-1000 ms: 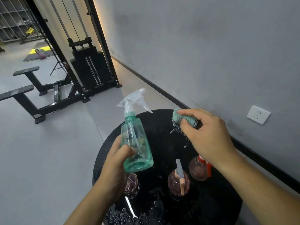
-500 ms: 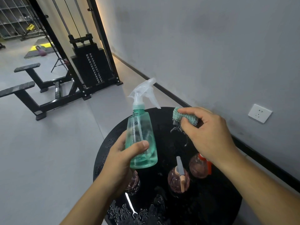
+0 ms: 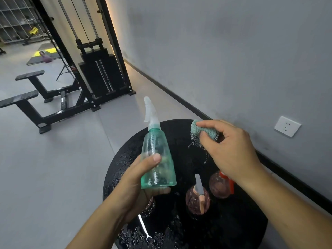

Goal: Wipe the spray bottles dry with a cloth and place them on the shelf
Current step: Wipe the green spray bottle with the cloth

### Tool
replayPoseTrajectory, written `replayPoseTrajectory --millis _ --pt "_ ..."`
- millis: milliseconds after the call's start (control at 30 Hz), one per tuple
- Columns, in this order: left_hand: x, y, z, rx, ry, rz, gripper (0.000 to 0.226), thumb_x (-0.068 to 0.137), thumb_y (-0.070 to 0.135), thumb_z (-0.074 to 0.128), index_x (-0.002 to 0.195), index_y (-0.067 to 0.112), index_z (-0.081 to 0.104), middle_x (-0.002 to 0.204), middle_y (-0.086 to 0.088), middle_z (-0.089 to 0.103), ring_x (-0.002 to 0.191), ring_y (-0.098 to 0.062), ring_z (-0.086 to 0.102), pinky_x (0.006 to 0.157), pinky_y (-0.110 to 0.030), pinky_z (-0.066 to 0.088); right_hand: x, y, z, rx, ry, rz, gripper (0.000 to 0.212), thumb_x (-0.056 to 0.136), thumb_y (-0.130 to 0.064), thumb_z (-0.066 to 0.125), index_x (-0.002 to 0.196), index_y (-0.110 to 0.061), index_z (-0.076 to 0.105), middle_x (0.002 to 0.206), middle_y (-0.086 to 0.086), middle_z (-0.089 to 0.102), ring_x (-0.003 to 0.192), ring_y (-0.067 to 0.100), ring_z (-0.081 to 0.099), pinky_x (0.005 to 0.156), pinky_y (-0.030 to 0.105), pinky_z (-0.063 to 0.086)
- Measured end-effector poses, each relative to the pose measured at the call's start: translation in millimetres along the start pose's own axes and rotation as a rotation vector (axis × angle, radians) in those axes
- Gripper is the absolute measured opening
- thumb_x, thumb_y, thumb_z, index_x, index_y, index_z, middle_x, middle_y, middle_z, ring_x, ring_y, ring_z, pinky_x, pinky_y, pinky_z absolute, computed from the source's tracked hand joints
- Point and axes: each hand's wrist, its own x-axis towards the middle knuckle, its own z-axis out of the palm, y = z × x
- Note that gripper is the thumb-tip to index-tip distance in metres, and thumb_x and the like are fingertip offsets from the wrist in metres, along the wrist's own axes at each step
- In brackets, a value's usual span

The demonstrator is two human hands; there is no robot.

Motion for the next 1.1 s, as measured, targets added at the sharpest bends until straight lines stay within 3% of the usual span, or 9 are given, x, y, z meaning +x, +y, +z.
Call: replayPoseTrajectory --millis 300,433,500,567,600,667,767,967,1100 --pt "3.6 0.4 -0.3 -0.006 -0.053 0.035 0.048 0.063 0.036 0.081 0.108 0.021 0.083 0.117 -0.017 0.078 0.099 -0.033 0.078 0.075 -0.047 0.065 0.2 -0.7 -2.4 -0.019 -0.001 0.01 0.025 0.095 -0.017 0.07 0.114 -0.032 0.077 0.112 -0.02 0.071 0.084 -0.012 0.064 0.071 0.001 0.045" --pt "-4.0 2.6 1.3 0.04 -0.052 0.033 0.061 0.067 0.035 0.074 0.126 0.016 0.071 0.117 -0.017 0.078 0.096 -0.031 0.078 0.068 -0.039 0.063 0.1 -1.4 -3.4 -0.025 0.003 -0.004 0.024 0.095 -0.016 0.07 0.113 -0.03 0.078 0.106 -0.016 0.073 0.063 -0.017 0.056 0.061 0.001 0.041" --pt "-19.7 4.9 -9.7 -0.048 -0.176 0.067 0.056 0.084 0.027 0.064 0.135 0.003 0.064 0.122 -0.023 0.073 0.102 -0.034 0.076 0.071 -0.039 0.063 0.4 -1.7 -2.9 -0.024 0.005 -0.007 0.024 0.095 -0.017 0.07 0.112 -0.031 0.077 0.107 -0.017 0.073 0.064 -0.016 0.057 0.064 0.003 0.043" --pt "-22.7 9.6 -10.2 0.009 -0.124 -0.138 0.049 0.109 0.018 0.047 0.149 -0.009 0.051 0.125 -0.029 0.062 0.121 -0.044 0.064 0.086 -0.034 0.055 1.0 -1.9 -1.4 -0.019 0.003 -0.002 0.024 0.095 -0.017 0.07 0.113 -0.032 0.077 0.107 -0.018 0.073 0.065 -0.016 0.057 0.065 0.004 0.044" --pt "-24.3 11.3 -8.1 0.104 -0.118 -0.167 0.048 0.112 0.016 0.045 0.152 -0.011 0.045 0.116 -0.026 0.062 0.116 -0.045 0.062 0.081 -0.029 0.053 1.1 -2.0 -0.4 -0.018 0.0 -0.001 0.024 0.095 -0.018 0.07 0.113 -0.033 0.077 0.107 -0.019 0.072 0.065 -0.016 0.057 0.065 0.004 0.044" --pt "-27.4 3.3 -11.0 0.068 -0.272 -0.076 0.06 0.098 0.035 0.063 0.146 -0.001 0.057 0.114 -0.029 0.07 0.096 -0.038 0.068 0.066 -0.026 0.054 0.9 -2.7 1.1 -0.019 -0.003 -0.005 0.024 0.095 -0.019 0.069 0.113 -0.034 0.076 0.106 -0.021 0.072 0.067 -0.016 0.057 0.066 0.004 0.044" --pt "-7.3 -2.1 -7.4 0.154 -0.144 -0.081 0.076 0.064 0.044 0.083 0.131 0.011 0.066 0.118 -0.025 0.074 0.092 -0.033 0.074 0.064 -0.038 0.059 0.6 -3.8 2.3 -0.017 -0.003 -0.005 0.024 0.095 -0.019 0.069 0.113 -0.034 0.077 0.104 -0.019 0.073 0.064 -0.017 0.056 0.064 0.002 0.041" --pt "-3.1 -1.9 -4.1 0.254 -0.134 -0.03 0.043 0.078 0.027 0.08 0.121 0.019 0.076 0.109 -0.013 0.077 0.092 -0.028 0.076 0.074 -0.036 0.061 2.9 -4.3 2.2 -0.016 0.032 -0.011 0.024 0.095 -0.02 0.07 0.114 -0.034 0.076 0.099 -0.02 0.072 0.076 -0.013 0.061 0.071 0.007 0.047" --pt "-5.5 -3.3 -3.1 0.354 -0.077 -0.012 0.054 0.073 0.032 0.086 0.125 0.037 0.072 0.119 -0.008 0.078 0.1 -0.033 0.079 0.08 -0.042 0.061 5.3 -6.6 2.6 -0.002 0.058 -0.038 0.026 0.095 -0.022 0.071 0.118 -0.033 0.073 0.108 -0.02 0.072 0.094 -0.003 0.067 0.089 0.026 0.058"
